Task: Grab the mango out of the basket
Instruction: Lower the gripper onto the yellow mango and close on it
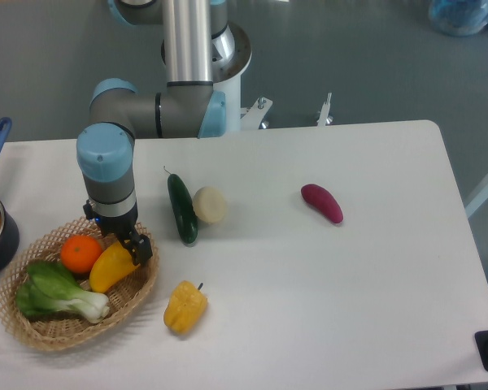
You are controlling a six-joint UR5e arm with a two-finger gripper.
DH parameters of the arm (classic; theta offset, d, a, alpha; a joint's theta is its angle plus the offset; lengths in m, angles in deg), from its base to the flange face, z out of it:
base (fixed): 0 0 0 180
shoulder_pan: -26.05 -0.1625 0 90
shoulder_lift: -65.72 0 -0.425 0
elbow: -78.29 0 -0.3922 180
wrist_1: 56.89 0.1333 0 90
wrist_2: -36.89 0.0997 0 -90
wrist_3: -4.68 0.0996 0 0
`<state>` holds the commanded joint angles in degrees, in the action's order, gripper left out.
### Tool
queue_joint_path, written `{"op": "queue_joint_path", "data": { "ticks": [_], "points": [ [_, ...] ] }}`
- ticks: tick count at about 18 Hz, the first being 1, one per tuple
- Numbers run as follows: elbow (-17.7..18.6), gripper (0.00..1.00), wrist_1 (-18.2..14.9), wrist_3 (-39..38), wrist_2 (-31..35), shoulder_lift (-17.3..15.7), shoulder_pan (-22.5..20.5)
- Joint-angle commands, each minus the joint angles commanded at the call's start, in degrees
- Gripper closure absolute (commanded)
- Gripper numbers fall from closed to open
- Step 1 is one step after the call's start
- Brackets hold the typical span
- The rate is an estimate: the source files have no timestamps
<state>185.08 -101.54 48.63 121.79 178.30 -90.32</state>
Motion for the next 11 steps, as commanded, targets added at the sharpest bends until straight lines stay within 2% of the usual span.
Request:
{"op": "queue_joint_path", "data": {
  "ticks": [6, 7, 8, 9, 11],
  "points": [
    [-1.9, 0.0, 0.0, -3.9, 2.3, 2.8, 1.5],
    [-1.9, 0.17, 0.0, -4.0, 2.3, 2.7, 1.5],
    [-2.0, 0.39, 0.0, -4.3, 2.3, 2.6, 1.5],
    [-1.9, 0.57, -0.1, -4.7, 2.3, 2.6, 1.6],
    [-1.9, 0.72, -0.1, -6.1, 2.3, 2.3, 1.6]
  ]
}}
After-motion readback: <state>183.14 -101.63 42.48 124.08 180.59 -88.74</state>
